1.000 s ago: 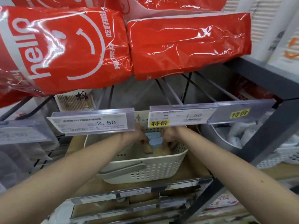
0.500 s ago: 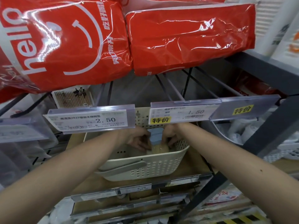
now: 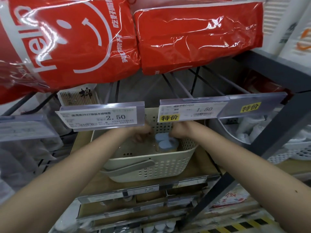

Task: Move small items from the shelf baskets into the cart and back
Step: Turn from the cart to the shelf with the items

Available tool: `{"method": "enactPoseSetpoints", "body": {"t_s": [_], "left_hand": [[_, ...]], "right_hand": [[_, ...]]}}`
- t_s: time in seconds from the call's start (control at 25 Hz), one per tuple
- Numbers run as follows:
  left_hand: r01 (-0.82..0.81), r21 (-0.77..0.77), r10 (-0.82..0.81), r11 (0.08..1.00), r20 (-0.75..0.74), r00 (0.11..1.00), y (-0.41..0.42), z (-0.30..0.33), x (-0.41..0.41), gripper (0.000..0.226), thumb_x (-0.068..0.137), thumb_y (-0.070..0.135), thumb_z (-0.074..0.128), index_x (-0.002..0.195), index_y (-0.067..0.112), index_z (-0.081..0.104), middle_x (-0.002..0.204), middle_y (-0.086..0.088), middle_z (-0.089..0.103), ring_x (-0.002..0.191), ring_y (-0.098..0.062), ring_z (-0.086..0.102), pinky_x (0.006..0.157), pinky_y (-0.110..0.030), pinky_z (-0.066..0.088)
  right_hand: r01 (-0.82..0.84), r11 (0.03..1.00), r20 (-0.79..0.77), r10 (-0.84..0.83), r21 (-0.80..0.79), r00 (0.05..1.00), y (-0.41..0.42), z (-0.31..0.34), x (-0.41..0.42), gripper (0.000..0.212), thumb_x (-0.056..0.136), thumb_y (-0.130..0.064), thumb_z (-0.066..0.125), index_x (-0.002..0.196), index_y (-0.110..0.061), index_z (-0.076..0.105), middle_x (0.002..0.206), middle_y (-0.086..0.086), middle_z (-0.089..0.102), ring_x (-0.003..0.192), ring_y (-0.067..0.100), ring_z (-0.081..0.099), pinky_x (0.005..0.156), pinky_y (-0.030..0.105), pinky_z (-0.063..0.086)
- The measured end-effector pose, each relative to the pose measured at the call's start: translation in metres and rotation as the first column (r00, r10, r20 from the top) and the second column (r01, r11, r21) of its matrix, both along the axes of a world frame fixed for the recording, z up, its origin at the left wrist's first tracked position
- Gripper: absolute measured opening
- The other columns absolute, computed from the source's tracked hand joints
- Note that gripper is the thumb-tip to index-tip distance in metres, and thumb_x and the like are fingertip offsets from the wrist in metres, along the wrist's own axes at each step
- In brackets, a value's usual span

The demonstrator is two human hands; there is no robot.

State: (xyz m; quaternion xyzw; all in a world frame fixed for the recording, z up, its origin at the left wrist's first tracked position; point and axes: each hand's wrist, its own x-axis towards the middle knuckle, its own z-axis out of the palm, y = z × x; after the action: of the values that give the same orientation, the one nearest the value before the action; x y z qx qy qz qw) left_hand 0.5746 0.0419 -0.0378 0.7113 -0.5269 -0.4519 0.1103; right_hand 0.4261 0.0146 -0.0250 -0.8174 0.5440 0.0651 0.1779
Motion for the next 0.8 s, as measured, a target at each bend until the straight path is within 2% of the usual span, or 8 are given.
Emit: {"method": "enactPoseSetpoints", "body": {"t_s": [0.08, 0.16, 0.28, 0.4, 0.56, 0.68, 0.8], "left_hand": [[0.173, -0.135, -0.147, 0.976, 0.179, 0.973, 0.014, 0.015, 0.0, 0.03, 0.099, 0.019, 0.045, 0.127, 0.009, 0.052, 0.117, -0.013, 0.056, 0.097, -0.021, 0.058, 0.076, -0.016, 0.047], [0.298, -0.23, -0.204, 0.926, 0.361, 0.91, 0.032, 0.022, 0.002, 0.032, 0.099, 0.024, 0.047, 0.129, 0.014, 0.053, 0.126, -0.009, 0.056, 0.108, -0.02, 0.055, 0.085, -0.021, 0.041], [0.27, -0.303, -0.137, 0.914, 0.394, 0.909, 0.058, 0.017, 0.012, 0.032, 0.095, 0.032, 0.052, 0.121, 0.015, 0.058, 0.119, -0.004, 0.062, 0.102, -0.018, 0.057, 0.086, -0.028, 0.045], [0.272, -0.42, -0.107, 0.866, 0.376, 0.921, 0.086, 0.018, 0.012, 0.032, 0.093, 0.036, 0.053, 0.119, 0.018, 0.06, 0.117, -0.002, 0.064, 0.105, -0.017, 0.058, 0.092, -0.033, 0.047], [0.419, -0.606, -0.127, 0.676, 0.465, 0.876, 0.119, 0.021, -0.008, 0.042, 0.094, 0.035, 0.049, 0.133, 0.02, 0.05, 0.13, 0.002, 0.055, 0.118, -0.015, 0.05, 0.097, -0.027, 0.039], [0.533, -0.69, -0.151, 0.49, 0.535, 0.831, 0.133, 0.02, -0.035, 0.042, 0.094, 0.033, 0.043, 0.129, 0.012, 0.054, 0.129, -0.003, 0.057, 0.119, -0.019, 0.051, 0.097, -0.029, 0.039], [0.615, -0.722, -0.253, 0.316, 0.561, 0.788, 0.143, 0.011, -0.086, 0.041, 0.091, 0.027, 0.045, 0.125, 0.008, 0.059, 0.128, -0.007, 0.058, 0.119, -0.022, 0.053, 0.101, -0.035, 0.042]], "right_hand": [[-0.097, 0.988, 0.102, 0.11, -0.119, 0.989, 0.012, 0.007, -0.006, 0.041, 0.093, -0.023, 0.055, 0.131, -0.013, 0.045, 0.13, 0.008, 0.05, 0.118, 0.024, 0.049, 0.098, 0.032, 0.042], [-0.12, 0.967, 0.213, 0.169, -0.223, 0.962, 0.025, 0.01, -0.013, 0.05, 0.091, -0.023, 0.058, 0.137, -0.014, 0.04, 0.139, 0.009, 0.043, 0.127, 0.026, 0.041, 0.104, 0.036, 0.038], [-0.177, 0.926, 0.224, 0.26, -0.333, 0.939, 0.048, 0.014, -0.027, 0.042, 0.094, -0.026, 0.055, 0.132, -0.012, 0.047, 0.137, 0.009, 0.046, 0.124, 0.025, 0.044, 0.101, 0.035, 0.039], [-0.167, 0.883, 0.214, 0.283, -0.439, 0.935, 0.075, 0.017, -0.046, 0.036, 0.096, -0.029, 0.05, 0.128, -0.012, 0.053, 0.13, 0.005, 0.051, 0.117, 0.022, 0.05, 0.095, 0.037, 0.043], [-0.102, 0.788, 0.178, 0.261, -0.608, 0.949, 0.111, 0.004, -0.079, 0.039, 0.094, -0.031, 0.042, 0.123, -0.01, 0.058, 0.125, 0.006, 0.057, 0.117, 0.023, 0.052, 0.098, 0.038, 0.043], [-0.016, 0.71, 0.181, 0.201, -0.704, 0.963, 0.146, -0.01, -0.116, 0.034, 0.094, -0.023, 0.045, 0.12, -0.006, 0.06, 0.128, 0.01, 0.057, 0.123, 0.024, 0.05, 0.103, 0.037, 0.037], [0.08, 0.672, 0.188, 0.09, -0.736, 0.978, 0.188, -0.027, -0.168, 0.03, 0.093, -0.018, 0.047, 0.114, -0.004, 0.063, 0.123, 0.013, 0.06, 0.119, 0.026, 0.053, 0.103, 0.043, 0.04]]}}
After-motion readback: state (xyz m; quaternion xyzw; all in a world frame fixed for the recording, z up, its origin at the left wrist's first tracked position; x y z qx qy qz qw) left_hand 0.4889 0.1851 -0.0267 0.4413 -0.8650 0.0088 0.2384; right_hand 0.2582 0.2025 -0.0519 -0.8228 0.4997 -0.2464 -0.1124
